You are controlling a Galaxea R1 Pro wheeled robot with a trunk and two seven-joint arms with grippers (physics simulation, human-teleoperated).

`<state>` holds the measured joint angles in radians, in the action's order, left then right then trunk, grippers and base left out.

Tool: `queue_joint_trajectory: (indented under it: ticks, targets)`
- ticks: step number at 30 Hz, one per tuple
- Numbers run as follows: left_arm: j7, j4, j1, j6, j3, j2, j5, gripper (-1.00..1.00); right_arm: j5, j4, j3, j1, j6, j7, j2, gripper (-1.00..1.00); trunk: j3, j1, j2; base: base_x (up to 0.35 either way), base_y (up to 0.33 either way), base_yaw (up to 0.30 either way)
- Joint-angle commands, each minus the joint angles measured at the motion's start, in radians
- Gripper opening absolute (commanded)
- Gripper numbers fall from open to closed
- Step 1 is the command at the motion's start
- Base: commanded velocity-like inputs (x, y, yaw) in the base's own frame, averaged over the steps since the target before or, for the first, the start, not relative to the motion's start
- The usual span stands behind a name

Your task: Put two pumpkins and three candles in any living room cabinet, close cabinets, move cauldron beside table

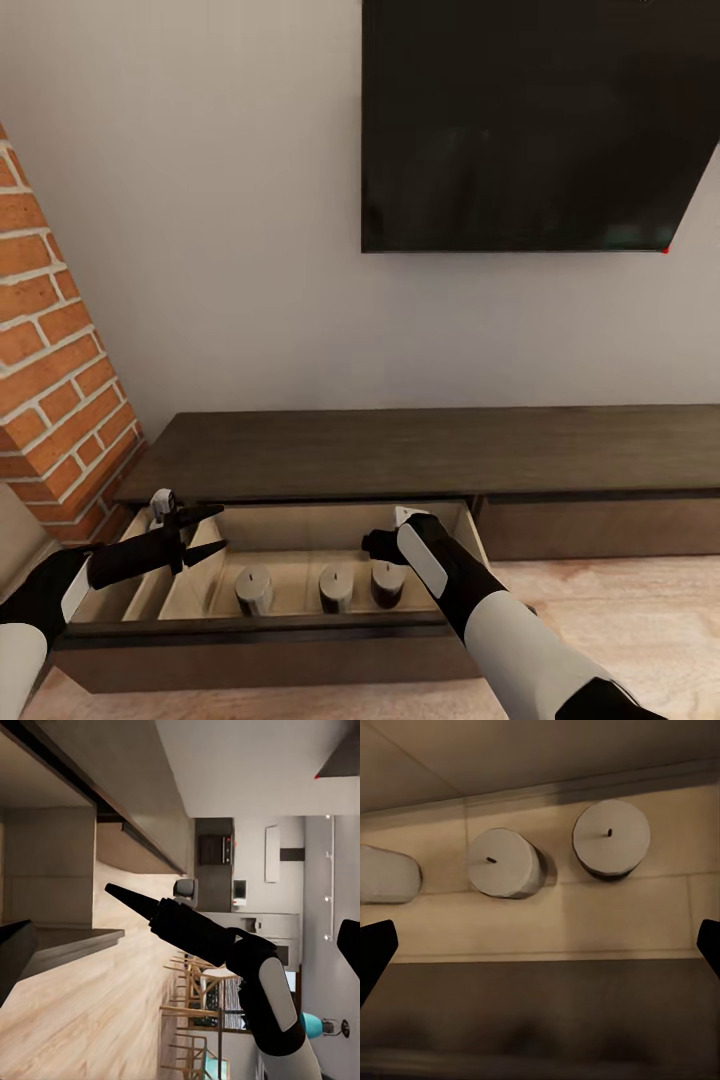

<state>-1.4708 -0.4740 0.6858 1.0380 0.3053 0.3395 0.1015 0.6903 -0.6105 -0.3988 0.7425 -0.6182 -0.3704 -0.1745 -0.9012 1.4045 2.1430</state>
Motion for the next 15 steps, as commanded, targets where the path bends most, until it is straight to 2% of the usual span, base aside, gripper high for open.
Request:
queue_joint_trajectory:
  ticks: [1,15]
  targets:
    - [0.000,0.000,0.000,0.000,0.000,0.000,0.000,1.00,0.000,0.000,0.000,0.000,0.000,0.000,0.000,1.00,0.003,-0.004,-0.007,0.000,0.000,0.000]
    - [0.000,0.000,0.000,0.000,0.000,0.001,0.000,1.00,-0.001,0.000,-0.001,0.000,0.000,0.001,0.000,1.00,0.047,-0.058,-0.105,0.000,0.000,0.000]
